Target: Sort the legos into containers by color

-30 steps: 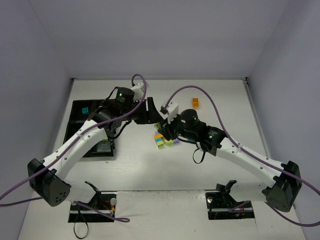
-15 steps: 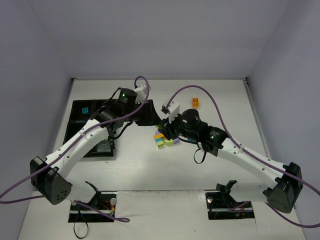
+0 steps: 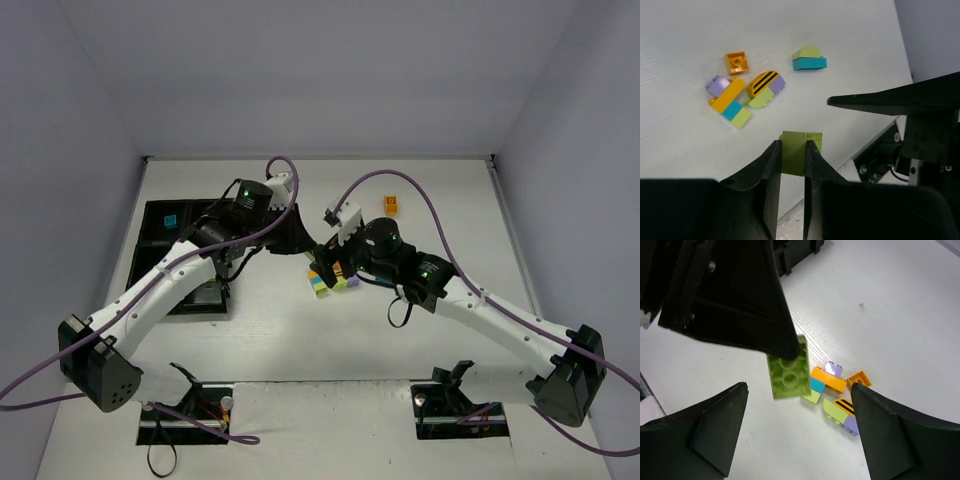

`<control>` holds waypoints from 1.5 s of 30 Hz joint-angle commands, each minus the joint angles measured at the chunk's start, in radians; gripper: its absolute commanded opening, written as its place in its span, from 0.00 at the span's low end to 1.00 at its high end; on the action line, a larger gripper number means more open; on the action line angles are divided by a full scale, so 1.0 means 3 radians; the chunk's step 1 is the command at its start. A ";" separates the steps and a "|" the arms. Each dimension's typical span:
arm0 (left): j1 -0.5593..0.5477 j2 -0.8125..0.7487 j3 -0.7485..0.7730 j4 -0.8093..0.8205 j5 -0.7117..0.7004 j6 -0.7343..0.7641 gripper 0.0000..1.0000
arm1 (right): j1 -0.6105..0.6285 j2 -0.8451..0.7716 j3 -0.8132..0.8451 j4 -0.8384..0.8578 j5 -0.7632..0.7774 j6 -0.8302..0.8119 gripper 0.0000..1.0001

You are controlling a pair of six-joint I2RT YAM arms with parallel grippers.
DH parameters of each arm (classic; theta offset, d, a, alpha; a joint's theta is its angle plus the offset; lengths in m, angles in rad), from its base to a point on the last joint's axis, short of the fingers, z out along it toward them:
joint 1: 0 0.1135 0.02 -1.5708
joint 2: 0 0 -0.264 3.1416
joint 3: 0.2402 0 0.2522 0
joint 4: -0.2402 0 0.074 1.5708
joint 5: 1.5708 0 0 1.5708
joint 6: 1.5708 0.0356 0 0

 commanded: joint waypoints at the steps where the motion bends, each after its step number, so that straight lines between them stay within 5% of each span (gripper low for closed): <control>1: 0.0113 -0.0191 -0.0013 -0.0122 -0.0415 0.0251 0.00 | 0.0001 -0.0019 0.0050 0.0209 0.0142 0.0037 0.82; 5: 0.0384 -0.0370 -0.0120 -0.0353 -0.0809 0.0405 0.00 | -0.0009 0.0032 0.0060 0.0152 0.0270 0.0145 0.94; 11: 0.1023 -0.0636 -0.0467 -0.0604 -0.1632 0.0553 0.00 | -0.0055 0.0063 0.0024 0.0081 0.0689 0.0278 0.95; 19: 0.1632 -0.0468 -0.0862 -0.0466 -0.1791 0.0569 0.00 | -0.0137 0.0160 -0.0001 -0.0021 0.0950 0.0554 0.92; 22: 0.1658 -0.0310 -0.0928 -0.0353 -0.1904 0.0564 0.01 | -0.0147 0.0180 -0.0012 -0.0057 0.0961 0.0580 0.91; 32: 0.1709 -0.0069 -0.0857 -0.0276 -0.1960 0.0640 0.53 | -0.0244 0.0088 -0.0139 -0.0139 0.0981 0.0626 0.91; 37: 0.1658 -0.0125 -0.0694 -0.0322 -0.1706 0.0620 0.58 | -0.0438 -0.0004 -0.0226 -0.0144 0.0971 0.0753 0.90; 45: 0.0754 0.0094 -0.0199 -0.0231 -0.1633 0.0421 0.59 | -0.0975 -0.0157 -0.0303 -0.0461 0.1068 0.1106 0.87</control>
